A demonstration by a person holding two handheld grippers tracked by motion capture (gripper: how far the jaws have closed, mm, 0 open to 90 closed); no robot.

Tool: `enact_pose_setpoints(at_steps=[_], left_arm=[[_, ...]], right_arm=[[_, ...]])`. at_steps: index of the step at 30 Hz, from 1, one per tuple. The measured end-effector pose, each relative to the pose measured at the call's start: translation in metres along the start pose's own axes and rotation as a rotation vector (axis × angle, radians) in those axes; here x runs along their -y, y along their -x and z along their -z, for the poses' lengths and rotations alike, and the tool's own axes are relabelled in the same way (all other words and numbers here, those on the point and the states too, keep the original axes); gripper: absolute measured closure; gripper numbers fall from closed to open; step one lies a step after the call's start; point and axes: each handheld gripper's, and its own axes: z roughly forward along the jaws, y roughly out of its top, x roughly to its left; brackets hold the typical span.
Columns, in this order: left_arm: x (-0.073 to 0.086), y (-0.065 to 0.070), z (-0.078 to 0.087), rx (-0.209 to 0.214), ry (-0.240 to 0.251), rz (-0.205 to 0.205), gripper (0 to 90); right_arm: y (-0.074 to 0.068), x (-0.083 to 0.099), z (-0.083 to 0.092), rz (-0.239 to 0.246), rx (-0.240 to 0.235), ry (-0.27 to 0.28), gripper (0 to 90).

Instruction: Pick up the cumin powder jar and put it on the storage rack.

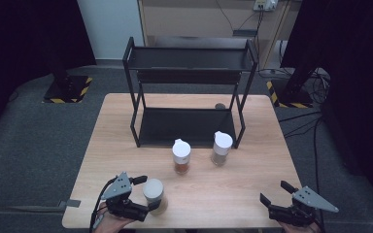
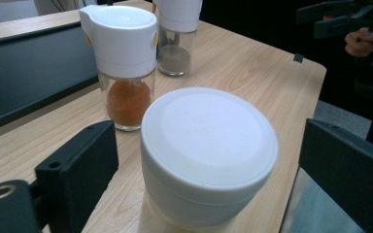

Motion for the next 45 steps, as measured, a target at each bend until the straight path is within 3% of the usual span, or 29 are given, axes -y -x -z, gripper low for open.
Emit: enact_pose_setpoints(at_steps=[9,15,34,45], left_arm=[[0.009,0.002,-0.011,-0.020,-0.001,-0.020,16.9],[0.014,0.003,-0.014,-0.021,0.021,-0.036,31.2],[0.013,0.003,-0.010,-0.027,0.033,-0.033,32.3],[-0.003,-0.003,0.003,-0.045,0.041,-0.037,32.4]], right_arm=[[0.000,0.000,0.000,-0.001,0.000,0.001,8.9],[0.000,0.000,0.000,-0.002,0.000,0.000,8.9],[0.003,0.001,-0.001,-0.023,-0.008,0.001,7.5],[0.005,0.000,-0.002,-0.037,-0.017,-0.009,6.8]])
